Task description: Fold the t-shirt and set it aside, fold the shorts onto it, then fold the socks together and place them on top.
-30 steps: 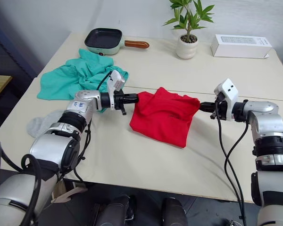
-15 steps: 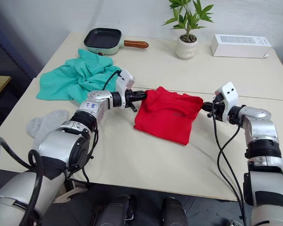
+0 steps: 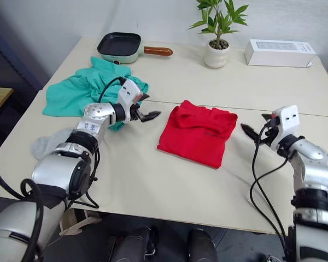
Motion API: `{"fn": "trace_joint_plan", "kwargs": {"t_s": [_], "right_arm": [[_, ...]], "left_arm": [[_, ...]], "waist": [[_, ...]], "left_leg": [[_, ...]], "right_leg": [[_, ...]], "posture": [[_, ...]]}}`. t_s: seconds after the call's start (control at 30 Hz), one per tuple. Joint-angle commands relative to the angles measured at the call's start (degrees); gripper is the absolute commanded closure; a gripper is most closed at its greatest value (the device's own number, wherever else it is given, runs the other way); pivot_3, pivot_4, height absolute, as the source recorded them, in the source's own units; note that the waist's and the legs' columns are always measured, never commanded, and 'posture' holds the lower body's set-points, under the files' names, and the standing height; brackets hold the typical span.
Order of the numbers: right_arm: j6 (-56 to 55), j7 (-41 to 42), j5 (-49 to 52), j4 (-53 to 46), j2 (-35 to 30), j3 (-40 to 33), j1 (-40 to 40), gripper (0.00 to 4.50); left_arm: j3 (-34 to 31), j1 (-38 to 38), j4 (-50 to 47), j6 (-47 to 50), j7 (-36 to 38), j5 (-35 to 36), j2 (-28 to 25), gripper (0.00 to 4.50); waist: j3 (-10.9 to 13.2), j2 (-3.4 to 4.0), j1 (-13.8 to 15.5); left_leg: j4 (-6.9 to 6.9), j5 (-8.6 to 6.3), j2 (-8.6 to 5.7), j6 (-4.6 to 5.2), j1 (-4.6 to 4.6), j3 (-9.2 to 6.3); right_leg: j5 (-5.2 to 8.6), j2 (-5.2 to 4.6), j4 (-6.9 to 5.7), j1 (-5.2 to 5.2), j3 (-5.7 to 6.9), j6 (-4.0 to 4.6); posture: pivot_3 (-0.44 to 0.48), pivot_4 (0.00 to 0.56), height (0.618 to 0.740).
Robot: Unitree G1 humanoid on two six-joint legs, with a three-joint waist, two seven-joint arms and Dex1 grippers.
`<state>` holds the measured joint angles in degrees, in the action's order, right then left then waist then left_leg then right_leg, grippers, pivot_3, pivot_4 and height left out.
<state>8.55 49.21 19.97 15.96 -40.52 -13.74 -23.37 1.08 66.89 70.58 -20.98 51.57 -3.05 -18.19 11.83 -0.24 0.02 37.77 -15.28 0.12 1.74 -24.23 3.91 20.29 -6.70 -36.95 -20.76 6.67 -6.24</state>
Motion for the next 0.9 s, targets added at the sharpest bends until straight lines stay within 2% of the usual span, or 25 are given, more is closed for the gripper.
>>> {"fn": "trace_joint_plan", "kwargs": {"t_s": [0.03, 0.07, 0.17, 0.27, 0.37, 0.47, 0.57, 0.7, 0.83, 0.87, 0.9], "right_arm": [[1.97, 5.83, 2.84, -18.02, -2.46, 2.68, 8.18, 0.0], [2.23, 7.06, 2.69, -21.79, -3.06, 3.96, 10.72, 0.0], [0.89, 8.02, 0.12, -27.56, -3.51, 7.56, 16.24, 0.0], [-0.62, 3.41, -4.11, -26.86, -0.55, 10.43, 17.24, 0.0], [-5.39, -0.39, -10.9, -22.49, 1.03, 13.24, 17.04, 0.0], [-7.78, -3.62, -13.93, -18.59, 2.44, 13.89, 16.12, 0.61], [-9.21, -4.71, -15.72, -15.51, 2.49, 14.53, 15.04, 1.57], [-9.44, -5.08, -15.95, -13.62, 2.27, 14.74, 13.97, 2.89], [-9.23, -4.03, -13.68, -14.07, 2.23, 13.82, 14.54, 4.28], [-9.29, -3.41, -12.85, -14.67, 2.07, 13.51, 15.23, 4.5], [-9.43, -2.75, -12.13, -15.23, 1.87, 13.27, 15.88, 4.5]], "left_arm": [[2.05, -7.18, -10.84, -11.29, 15.55, 3.6, -2.14, 0.03], [2.81, -9.59, -13.59, -13.4, 18.35, 4.15, -2.61, 0.03], [4.69, -14.78, -18.84, -14.42, 19.81, 4.09, -2.49, 0.03], [7.18, -16.67, -20.06, -15.75, 16.59, 1.21, -0.95, 0.03], [8.91, -14.81, -18.01, -16.17, 10.89, -1.79, 1.55, 0.03], [10.85, -11.91, -13.97, -17.0, 6.5, -5.15, 2.99, 0.0], [13.47, -8.64, -8.35, -15.6, 2.93, -9.0, 4.15, 0.0], [15.73, -5.91, -3.13, -15.22, -1.37, -12.51, 5.25, 0.9], [16.82, -5.18, -0.9, -15.31, -1.2, -13.37, 6.09, 2.17], [16.67, -5.49, -1.03, -15.44, 0.37, -12.66, 6.21, 2.48], [16.37, -5.89, -1.3, -15.4, 2.15, -11.78, 6.28, 2.81]], "waist": [[-0.01, 0.01, -0.1], [-0.01, 0.01, -0.22], [-0.01, 0.01, -0.01], [-0.03, -0.03, 0.24], [-0.04, -0.04, 1.27], [-0.09, -0.12, 1.47], [-0.12, -0.17, 1.4], [-0.19, -0.27, 1.35], [-0.21, -0.3, 1.43], [-0.22, -0.31, 1.43], [-0.22, -0.31, 1.43]], "left_leg": [[0.0, 0.0, 0.01, 0.0, 0.02, 0.0], [0.0, -0.01, 0.05, -0.02, 0.06, 0.02], [0.13, -0.02, 0.14, -0.04, 0.13, 0.08], [0.33, 0.03, 0.12, 0.05, 0.14, 0.05], [0.36, 0.11, -0.01, 0.2, 0.13, 0.02], [0.36, 0.11, -0.11, 0.26, 0.11, 0.03], [0.34, 0.11, -0.12, 0.26, 0.11, 0.04], [0.34, 0.11, -0.12, 0.27, 0.19, 0.03], [0.39, 0.15, -0.13, 0.33, 0.25, 0.02], [0.4, 0.15, -0.14, 0.34, 0.25, 0.02], [0.4, 0.15, -0.16, 0.34, 0.26, 0.02]], "right_leg": [[0.0, 0.0, 0.0, 0.01, -0.02, 0.0], [0.0, 0.03, 0.0, 0.02, -0.05, 0.0], [0.0, 0.09, -0.08, 0.06, -0.12, 0.0], [-0.03, 0.03, -0.08, 0.14, -0.16, -0.04], [-0.15, -0.07, -0.01, 0.16, -0.26, -0.22], [-0.18, -0.12, -0.05, 0.16, -0.3, -0.29], [-0.2, -0.11, -0.07, 0.19, -0.26, -0.33], [-0.2, -0.1, -0.07, 0.29, -0.25, -0.33], [-0.22, -0.15, -0.04, 0.37, -0.26, -0.37], [-0.23, -0.17, -0.04, 0.37, -0.26, -0.37], [-0.23, -0.19, -0.04, 0.37, -0.27, -0.37]], "posture": [[0.0, 0.15, 0.74], [0.0, 0.15, 0.74], [0.0, 0.15, 0.74], [0.0, 0.15, 0.74], [0.0, 0.15, 0.74], [0.0, 0.15, 0.74], [0.0, 0.15, 0.74], [0.0, 0.15, 0.74], [0.0, 0.15, 0.74], [0.0, 0.15, 0.74], [0.0, 0.15, 0.74]]}}
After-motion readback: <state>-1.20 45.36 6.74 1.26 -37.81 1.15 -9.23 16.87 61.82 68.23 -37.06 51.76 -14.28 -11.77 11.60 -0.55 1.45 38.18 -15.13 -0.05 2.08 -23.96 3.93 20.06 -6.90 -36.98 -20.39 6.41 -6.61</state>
